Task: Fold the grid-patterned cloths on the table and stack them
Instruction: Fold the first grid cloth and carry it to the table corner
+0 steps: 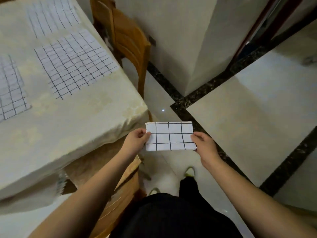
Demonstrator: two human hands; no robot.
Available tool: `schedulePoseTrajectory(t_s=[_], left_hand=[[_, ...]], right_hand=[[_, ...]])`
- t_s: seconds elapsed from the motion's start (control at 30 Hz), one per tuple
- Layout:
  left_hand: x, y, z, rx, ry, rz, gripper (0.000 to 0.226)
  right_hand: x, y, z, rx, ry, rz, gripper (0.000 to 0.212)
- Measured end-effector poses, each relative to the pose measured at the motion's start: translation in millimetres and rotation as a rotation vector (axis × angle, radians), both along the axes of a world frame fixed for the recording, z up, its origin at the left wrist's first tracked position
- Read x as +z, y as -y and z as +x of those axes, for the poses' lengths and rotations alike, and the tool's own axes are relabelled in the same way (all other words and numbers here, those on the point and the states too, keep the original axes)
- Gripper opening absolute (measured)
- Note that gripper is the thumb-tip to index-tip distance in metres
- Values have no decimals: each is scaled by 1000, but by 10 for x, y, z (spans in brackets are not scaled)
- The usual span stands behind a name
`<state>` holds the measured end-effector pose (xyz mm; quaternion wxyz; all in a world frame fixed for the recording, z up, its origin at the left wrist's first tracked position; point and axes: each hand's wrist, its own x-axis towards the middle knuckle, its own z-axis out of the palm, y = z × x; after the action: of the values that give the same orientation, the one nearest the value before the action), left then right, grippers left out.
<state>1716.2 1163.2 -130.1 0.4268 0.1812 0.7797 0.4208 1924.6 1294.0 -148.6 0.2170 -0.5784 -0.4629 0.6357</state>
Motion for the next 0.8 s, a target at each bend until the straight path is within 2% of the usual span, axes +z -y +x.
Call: schedulePoseTrajectory(t_s=[0.37,0.67,0.8], left_hand=[[28,-544,89,391,12,-59,17],[-78,-608,-135,643,98,13,19],[-206,-650,-409,685,106,12,15]], right_hand=[[23,-1281,-549,448,13,-14,19],[-39,-1731,-1449,716,37,6,18],[-93,-1877,-1991,824,59,43,18]])
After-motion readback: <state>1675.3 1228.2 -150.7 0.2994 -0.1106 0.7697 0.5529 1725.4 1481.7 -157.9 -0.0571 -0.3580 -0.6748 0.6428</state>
